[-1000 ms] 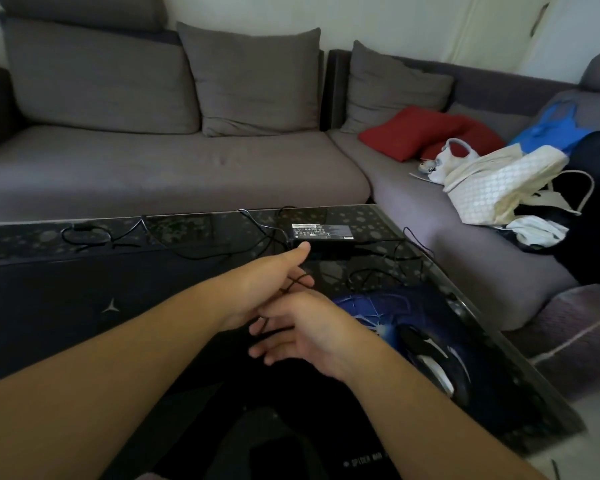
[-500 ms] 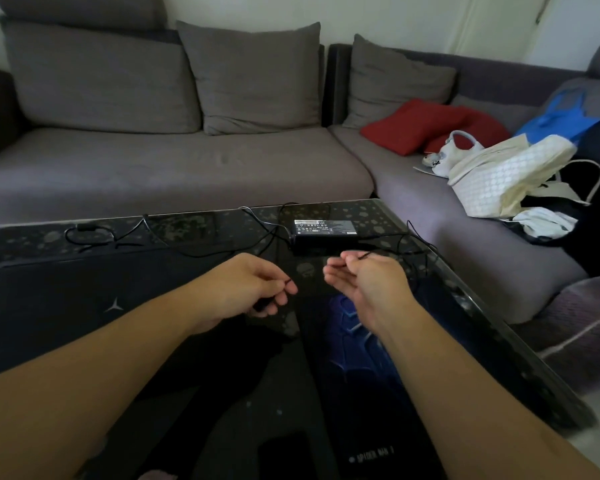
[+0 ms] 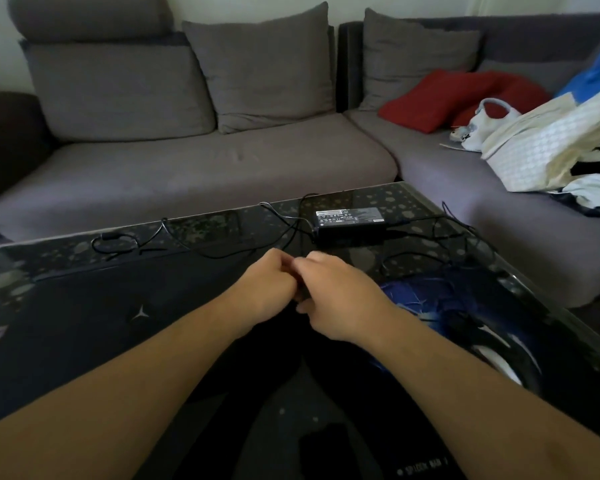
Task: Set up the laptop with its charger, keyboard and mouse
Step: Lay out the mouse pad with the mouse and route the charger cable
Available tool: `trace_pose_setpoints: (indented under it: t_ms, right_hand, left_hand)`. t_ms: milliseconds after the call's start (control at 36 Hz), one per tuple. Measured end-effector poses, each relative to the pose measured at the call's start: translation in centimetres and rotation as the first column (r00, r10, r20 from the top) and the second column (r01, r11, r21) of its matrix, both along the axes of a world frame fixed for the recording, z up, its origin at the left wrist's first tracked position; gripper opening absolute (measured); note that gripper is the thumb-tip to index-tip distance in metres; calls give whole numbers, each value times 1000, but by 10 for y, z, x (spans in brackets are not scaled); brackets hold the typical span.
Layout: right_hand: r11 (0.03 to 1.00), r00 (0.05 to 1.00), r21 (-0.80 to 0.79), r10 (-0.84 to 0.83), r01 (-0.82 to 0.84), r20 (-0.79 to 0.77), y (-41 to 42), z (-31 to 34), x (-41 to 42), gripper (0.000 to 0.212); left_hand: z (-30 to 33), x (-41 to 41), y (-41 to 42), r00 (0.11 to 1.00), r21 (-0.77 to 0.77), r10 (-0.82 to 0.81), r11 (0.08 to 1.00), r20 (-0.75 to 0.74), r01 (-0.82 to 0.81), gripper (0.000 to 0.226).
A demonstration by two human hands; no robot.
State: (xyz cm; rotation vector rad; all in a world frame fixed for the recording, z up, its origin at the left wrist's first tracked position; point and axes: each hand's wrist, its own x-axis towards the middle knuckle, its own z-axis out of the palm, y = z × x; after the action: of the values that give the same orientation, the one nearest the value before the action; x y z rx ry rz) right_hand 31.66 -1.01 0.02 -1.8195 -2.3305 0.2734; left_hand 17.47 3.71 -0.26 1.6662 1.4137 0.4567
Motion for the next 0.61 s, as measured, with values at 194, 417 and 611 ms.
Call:
trace_pose_setpoints:
  t_ms: [194, 417, 611]
  right_hand:
    - [996, 995, 87, -23, 32, -99, 15, -12, -3, 19]
    - [986, 976, 42, -155, 164, -154, 38, -28, -2, 10]
    - [968, 951, 89, -210, 235, -228, 65, -33, -23, 16]
  left_hand:
    - [-3, -7, 9, 996, 49, 63, 997, 70, -67, 29]
    - [7, -52, 28, 960, 317, 160, 945, -228, -83, 7]
    - [-1, -71, 67, 926, 349, 187, 935, -328, -65, 34]
